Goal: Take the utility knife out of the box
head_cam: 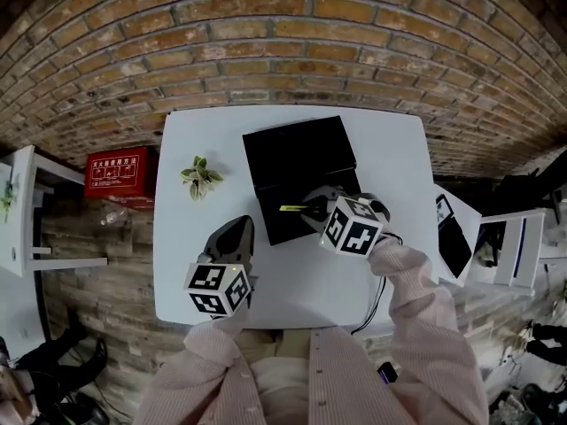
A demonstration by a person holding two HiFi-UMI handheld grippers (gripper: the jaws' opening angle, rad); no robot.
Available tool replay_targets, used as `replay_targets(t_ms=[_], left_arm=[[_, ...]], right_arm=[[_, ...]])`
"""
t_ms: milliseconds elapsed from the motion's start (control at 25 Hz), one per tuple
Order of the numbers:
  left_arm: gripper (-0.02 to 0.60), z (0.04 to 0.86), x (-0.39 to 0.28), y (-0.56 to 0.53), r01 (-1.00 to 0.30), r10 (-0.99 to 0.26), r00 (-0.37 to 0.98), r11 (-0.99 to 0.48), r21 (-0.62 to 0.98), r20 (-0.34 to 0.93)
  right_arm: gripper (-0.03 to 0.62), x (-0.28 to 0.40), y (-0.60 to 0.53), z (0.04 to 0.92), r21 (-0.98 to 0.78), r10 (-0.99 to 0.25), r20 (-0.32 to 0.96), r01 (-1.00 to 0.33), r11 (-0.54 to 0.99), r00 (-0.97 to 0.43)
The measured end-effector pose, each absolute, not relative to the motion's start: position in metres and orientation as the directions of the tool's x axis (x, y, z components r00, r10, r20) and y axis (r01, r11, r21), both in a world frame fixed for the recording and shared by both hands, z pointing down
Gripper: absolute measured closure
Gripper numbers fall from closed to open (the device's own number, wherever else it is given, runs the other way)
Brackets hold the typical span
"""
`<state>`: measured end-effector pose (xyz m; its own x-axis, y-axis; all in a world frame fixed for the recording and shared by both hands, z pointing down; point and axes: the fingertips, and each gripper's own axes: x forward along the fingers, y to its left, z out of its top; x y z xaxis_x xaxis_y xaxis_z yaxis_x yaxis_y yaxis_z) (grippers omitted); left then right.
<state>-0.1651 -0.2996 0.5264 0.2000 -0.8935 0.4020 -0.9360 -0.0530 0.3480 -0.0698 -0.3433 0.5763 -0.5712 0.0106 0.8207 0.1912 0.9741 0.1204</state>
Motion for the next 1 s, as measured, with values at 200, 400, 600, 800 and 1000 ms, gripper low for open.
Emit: replay_targets(t_ms=[200,400,600,800,1000], left_arm=[[0.589,0.505,-0.161,-0.297,-0.934,-0.917,0.2,-0.072,0.349,0.345],[0.589,0.484,-0.155,-0.295,-0.936,-0.93,0.207,-0.098,0.339,0.302],[0.589,0.465,-0.154,-0.293,-0.94,-0.944,0.206,-0.117,0.322,0.258],[0.589,0.446,-0.157,-0.287,-0.945,-0.957,0.192,-0.12,0.305,0.219],[0.589,0.424,-0.16,-0.281,-0.954,-0.963,0.195,-0.143,0.265,0.184]], right_arm=[[0.539,-0.07,-0.344,0.553,0.132,-0.048,0.747,0.077,0.988,-0.663],[0.539,-0.065,-0.339,0.527,0.064,-0.095,0.614,-0.071,0.995,-0.784],[0.539,-0.056,-0.34,0.498,-0.013,-0.177,0.473,-0.207,0.978,-0.863],[0.539,-0.044,-0.339,0.467,-0.103,-0.252,0.345,-0.303,0.948,-0.904],[0.539,-0.034,-0.339,0.432,-0.184,-0.345,0.195,-0.38,0.907,-0.918]])
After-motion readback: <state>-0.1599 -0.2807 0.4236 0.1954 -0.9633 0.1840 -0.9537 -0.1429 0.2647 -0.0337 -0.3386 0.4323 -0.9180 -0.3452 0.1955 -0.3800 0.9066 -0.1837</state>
